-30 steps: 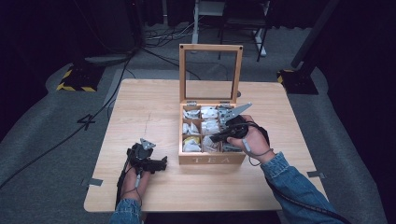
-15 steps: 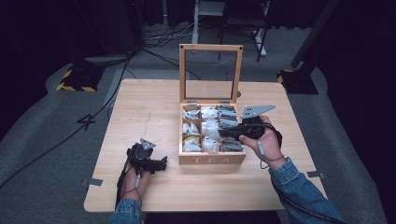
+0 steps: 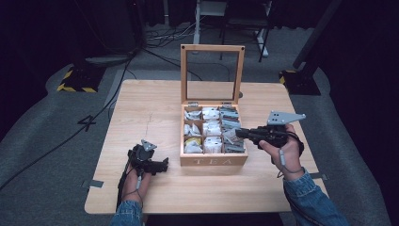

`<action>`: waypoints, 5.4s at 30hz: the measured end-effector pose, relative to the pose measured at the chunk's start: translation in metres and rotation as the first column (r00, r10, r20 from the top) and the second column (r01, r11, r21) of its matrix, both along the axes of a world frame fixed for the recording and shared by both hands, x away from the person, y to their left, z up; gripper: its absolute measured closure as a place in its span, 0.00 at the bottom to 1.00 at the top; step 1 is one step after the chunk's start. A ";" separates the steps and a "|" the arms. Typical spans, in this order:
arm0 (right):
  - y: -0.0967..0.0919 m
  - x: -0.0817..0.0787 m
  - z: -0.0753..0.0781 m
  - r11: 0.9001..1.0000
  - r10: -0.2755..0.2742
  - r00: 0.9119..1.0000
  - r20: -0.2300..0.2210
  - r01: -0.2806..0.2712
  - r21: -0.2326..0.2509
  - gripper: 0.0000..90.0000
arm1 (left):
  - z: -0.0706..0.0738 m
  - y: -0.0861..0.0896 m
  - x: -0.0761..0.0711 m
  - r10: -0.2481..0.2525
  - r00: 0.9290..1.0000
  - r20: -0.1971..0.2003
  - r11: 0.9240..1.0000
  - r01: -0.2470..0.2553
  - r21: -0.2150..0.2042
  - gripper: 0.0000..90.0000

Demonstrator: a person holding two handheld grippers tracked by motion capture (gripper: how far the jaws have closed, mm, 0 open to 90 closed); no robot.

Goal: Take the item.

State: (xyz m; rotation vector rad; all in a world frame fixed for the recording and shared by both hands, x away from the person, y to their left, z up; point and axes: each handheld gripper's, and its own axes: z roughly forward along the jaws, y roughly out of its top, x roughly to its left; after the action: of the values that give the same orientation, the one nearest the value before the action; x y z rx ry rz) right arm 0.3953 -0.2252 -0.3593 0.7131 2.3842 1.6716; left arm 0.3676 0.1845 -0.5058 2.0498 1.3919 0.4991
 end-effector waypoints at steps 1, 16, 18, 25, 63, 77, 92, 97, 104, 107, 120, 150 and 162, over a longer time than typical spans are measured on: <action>-0.004 -0.001 0.001 1.000 -0.018 1.000 0.013 0.018 0.011 1.00 | 0.000 0.000 0.000 0.000 1.000 0.000 1.000 0.000 0.000 0.00; -0.060 0.015 -0.002 0.979 -0.201 0.980 0.003 0.201 0.017 1.00 | 0.000 0.000 0.000 -0.001 1.000 -0.002 1.000 0.001 -0.001 0.00; -0.070 0.017 -0.003 0.974 -0.228 0.974 -0.005 0.228 0.018 1.00 | 0.000 0.000 0.001 -0.002 1.000 0.000 1.000 0.002 0.001 0.00; -0.094 0.020 -0.004 0.959 -0.281 0.960 -0.021 0.281 0.020 1.00 | 0.000 0.000 0.002 0.001 1.000 -0.001 1.000 -0.001 0.001 0.00; -0.125 0.065 -0.081 0.895 -0.437 0.882 -0.176 0.406 -0.184 1.00 | 0.000 0.000 0.002 0.001 1.000 -0.001 1.000 -0.001 0.001 0.00; -0.129 0.072 -0.099 0.884 -0.459 0.849 -0.264 0.405 -0.235 1.00 | 0.000 0.000 0.002 0.000 1.000 0.000 1.000 0.000 0.001 0.00; -0.134 0.077 -0.107 0.854 -0.508 0.822 -0.256 0.440 -0.278 0.63 | 0.000 0.000 0.002 0.000 1.000 0.000 1.000 0.000 0.001 0.00; -0.139 0.079 -0.110 0.833 -0.540 0.819 -0.193 0.487 -0.263 0.51 | 0.000 0.000 0.002 0.001 1.000 -0.001 1.000 -0.001 0.001 0.00; -0.137 0.077 -0.103 0.845 -0.520 0.841 -0.148 0.481 -0.233 0.48 | 0.000 0.000 0.002 0.000 1.000 0.000 1.000 0.000 0.001 0.00; -0.133 0.073 -0.098 0.856 -0.501 0.855 -0.131 0.467 -0.222 0.48 | 0.000 0.000 0.002 0.001 1.000 -0.001 1.000 -0.001 0.001 0.00; -0.121 0.039 -0.065 0.905 -0.410 0.911 -0.044 0.400 -0.145 0.47 | 0.000 0.000 0.002 0.001 1.000 0.000 1.000 -0.001 0.001 0.00; -0.085 -0.037 -0.052 0.981 -0.178 0.981 -0.074 0.171 -0.087 0.50 | 0.000 0.000 0.002 0.002 1.000 0.000 1.000 -0.002 0.002 0.00; -0.065 -0.041 -0.094 0.972 -0.151 0.984 -0.093 0.130 -0.197 0.48 | 0.000 0.000 0.002 0.002 1.000 0.000 1.000 -0.002 0.002 0.00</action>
State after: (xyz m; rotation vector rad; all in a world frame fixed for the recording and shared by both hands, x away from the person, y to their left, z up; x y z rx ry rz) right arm 0.3547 -0.2905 -0.4534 0.9343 2.4569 1.3605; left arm 0.3697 0.1843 -0.5057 2.0503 1.3942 0.5011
